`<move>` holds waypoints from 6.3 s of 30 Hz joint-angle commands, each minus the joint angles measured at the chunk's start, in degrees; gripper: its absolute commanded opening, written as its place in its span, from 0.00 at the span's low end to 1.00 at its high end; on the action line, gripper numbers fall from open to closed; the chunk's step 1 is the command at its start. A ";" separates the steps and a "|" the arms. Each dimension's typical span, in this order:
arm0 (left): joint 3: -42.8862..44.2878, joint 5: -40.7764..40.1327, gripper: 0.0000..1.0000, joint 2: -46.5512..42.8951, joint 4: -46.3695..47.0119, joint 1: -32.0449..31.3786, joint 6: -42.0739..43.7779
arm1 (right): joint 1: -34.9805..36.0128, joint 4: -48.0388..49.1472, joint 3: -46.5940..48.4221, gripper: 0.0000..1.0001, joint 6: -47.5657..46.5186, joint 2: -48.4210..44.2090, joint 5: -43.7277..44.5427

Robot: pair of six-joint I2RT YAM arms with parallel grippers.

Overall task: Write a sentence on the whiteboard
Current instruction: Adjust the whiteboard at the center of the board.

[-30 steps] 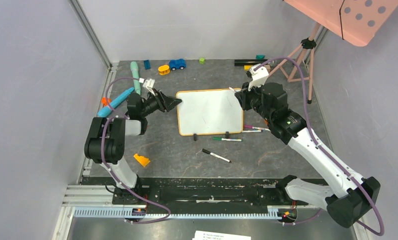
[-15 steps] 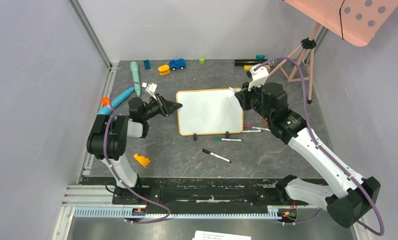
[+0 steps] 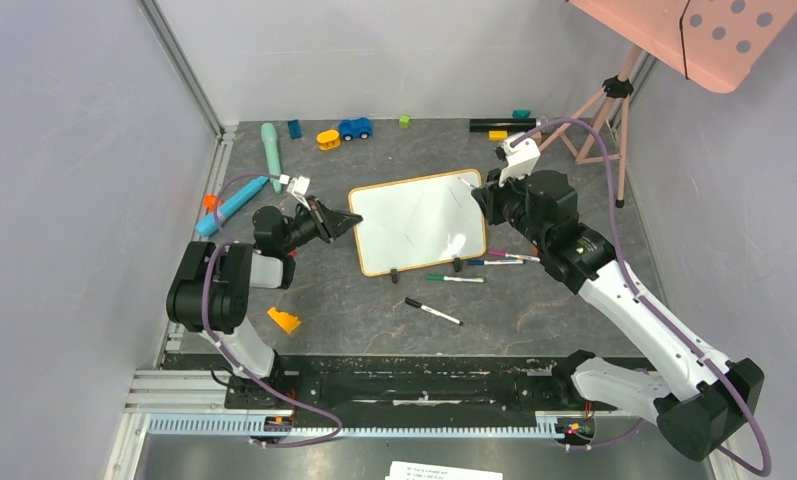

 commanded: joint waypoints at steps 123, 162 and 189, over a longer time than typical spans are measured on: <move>8.77 1.86 0.45 -0.67 -20.26 -7.84 7.83 | -26.22 0.14 21.03 0.00 6.19 49.07 -43.23; 11.46 6.40 0.22 2.50 -24.56 -8.16 9.74 | -24.51 3.48 10.92 0.00 7.14 42.41 -47.09; 5.83 -0.52 1.00 -4.46 -24.48 -6.69 10.00 | -32.52 1.44 12.50 0.00 11.19 38.72 -29.25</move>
